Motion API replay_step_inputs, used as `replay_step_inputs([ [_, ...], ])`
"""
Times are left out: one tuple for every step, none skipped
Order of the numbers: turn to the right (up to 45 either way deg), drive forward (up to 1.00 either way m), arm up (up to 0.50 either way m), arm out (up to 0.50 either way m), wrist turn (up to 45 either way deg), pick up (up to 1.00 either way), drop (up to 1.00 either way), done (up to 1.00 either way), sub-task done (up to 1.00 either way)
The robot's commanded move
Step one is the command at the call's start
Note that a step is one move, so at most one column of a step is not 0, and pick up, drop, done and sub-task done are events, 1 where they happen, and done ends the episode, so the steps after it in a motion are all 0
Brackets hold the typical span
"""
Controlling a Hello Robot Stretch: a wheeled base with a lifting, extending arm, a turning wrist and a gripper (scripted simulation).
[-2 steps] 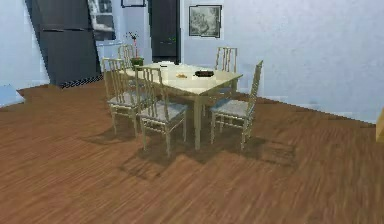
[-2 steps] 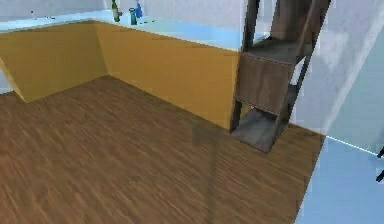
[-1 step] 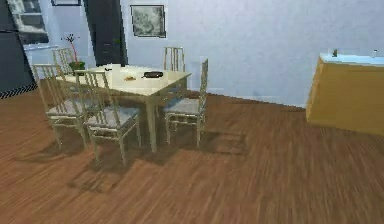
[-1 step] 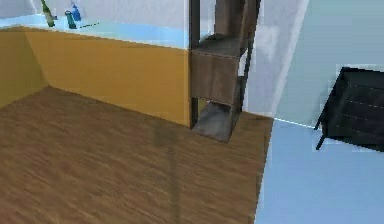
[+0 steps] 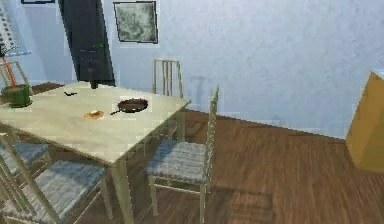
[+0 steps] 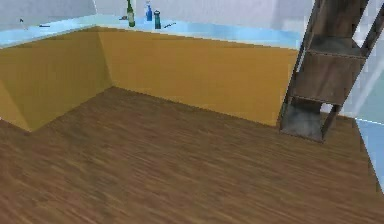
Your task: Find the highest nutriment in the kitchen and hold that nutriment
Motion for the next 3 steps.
replay_step_inputs([
  [3.0,0.00,0.00,0.00,0.0,0.00,0.00,0.00,0.00],
  [0.0,0.35,0.00,0.00,0.0,0.00,0.00,0.00,0.00],
  [45.0,0.00,0.00,0.00,0.0,0.00,0.00,0.00,0.00],
])
